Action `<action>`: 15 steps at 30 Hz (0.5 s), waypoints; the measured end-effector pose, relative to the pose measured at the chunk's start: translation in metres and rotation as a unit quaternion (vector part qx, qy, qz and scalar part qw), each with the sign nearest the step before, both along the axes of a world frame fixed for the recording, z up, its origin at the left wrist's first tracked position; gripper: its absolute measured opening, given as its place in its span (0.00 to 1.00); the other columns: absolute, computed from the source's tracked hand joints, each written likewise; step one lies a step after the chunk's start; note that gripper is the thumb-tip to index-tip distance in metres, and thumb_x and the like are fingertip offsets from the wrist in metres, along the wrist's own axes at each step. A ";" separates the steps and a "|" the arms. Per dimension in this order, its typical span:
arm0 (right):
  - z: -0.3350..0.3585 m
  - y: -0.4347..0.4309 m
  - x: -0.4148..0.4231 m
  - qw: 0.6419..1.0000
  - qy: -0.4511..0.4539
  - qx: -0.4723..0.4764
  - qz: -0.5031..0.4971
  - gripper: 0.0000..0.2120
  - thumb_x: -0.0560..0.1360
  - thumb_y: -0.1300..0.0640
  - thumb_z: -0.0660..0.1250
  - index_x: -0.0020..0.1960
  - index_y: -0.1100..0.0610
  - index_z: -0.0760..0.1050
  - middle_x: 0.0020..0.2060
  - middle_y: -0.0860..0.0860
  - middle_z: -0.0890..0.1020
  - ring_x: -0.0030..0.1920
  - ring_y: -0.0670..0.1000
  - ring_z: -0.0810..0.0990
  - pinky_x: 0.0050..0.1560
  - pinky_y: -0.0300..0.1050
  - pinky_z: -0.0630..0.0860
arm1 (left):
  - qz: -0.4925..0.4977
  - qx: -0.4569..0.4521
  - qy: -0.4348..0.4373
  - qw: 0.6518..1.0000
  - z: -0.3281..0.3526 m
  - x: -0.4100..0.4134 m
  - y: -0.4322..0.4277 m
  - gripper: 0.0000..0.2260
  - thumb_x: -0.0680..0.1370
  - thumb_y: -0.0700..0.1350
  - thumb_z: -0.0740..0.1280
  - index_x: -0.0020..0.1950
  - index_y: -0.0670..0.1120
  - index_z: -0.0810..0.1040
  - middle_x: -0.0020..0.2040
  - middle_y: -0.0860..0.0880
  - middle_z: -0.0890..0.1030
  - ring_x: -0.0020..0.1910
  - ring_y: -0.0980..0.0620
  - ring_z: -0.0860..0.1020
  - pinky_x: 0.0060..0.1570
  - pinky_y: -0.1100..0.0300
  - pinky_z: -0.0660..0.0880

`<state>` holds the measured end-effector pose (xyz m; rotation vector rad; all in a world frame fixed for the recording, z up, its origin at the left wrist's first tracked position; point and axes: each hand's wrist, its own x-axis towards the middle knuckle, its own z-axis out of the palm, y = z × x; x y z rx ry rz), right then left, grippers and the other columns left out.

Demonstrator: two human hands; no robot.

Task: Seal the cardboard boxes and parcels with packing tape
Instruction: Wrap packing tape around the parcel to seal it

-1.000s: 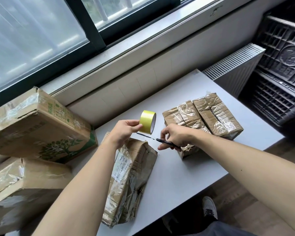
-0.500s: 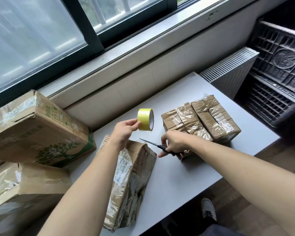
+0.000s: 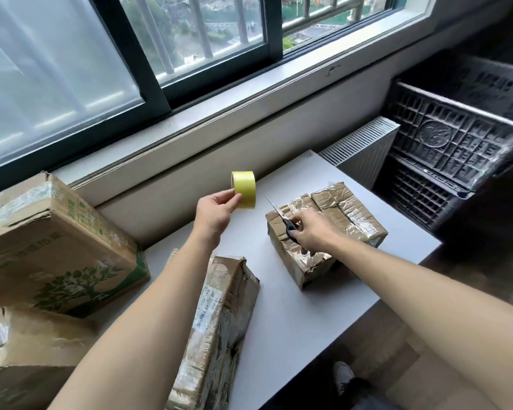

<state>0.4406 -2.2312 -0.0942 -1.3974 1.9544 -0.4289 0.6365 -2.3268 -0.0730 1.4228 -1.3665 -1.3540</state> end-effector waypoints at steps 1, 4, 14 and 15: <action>0.000 0.004 -0.009 0.999 0.035 -0.006 -0.009 0.03 0.79 0.57 0.67 0.50 0.54 0.79 0.43 0.56 0.83 0.40 0.55 0.84 0.33 0.43 0.80 | -0.023 -0.016 -0.018 0.999 0.001 -0.009 0.003 0.13 0.78 0.37 0.71 0.61 0.37 0.81 0.52 0.47 0.84 0.40 0.63 0.80 0.44 0.75 0.73; 0.000 0.010 -0.035 0.994 0.100 -0.026 -0.029 0.05 0.80 0.57 0.65 0.53 0.57 0.78 0.50 0.58 0.82 0.50 0.59 0.81 0.49 0.48 0.78 | -0.082 -0.064 -0.089 0.991 -0.002 -0.036 0.015 0.11 0.77 0.38 0.72 0.59 0.38 0.83 0.54 0.45 0.84 0.46 0.57 0.81 0.50 0.69 0.76; -0.016 0.013 -0.116 0.985 0.168 -0.023 0.020 0.06 0.78 0.61 0.63 0.54 0.59 0.74 0.56 0.58 0.77 0.54 0.62 0.79 0.47 0.48 0.73 | -0.240 -0.178 -0.428 0.853 -0.017 -0.114 0.040 0.10 0.77 0.50 0.70 0.56 0.53 0.85 0.51 0.50 0.86 0.50 0.46 0.82 0.48 0.56 0.77; -0.018 0.011 -0.120 0.985 0.168 -0.021 0.032 0.07 0.78 0.61 0.63 0.55 0.60 0.76 0.57 0.58 0.76 0.55 0.61 0.79 0.48 0.47 0.72 | -0.246 -0.189 -0.445 0.840 -0.020 -0.118 0.041 0.10 0.77 0.50 0.69 0.57 0.54 0.85 0.52 0.50 0.85 0.50 0.45 0.82 0.49 0.55 0.77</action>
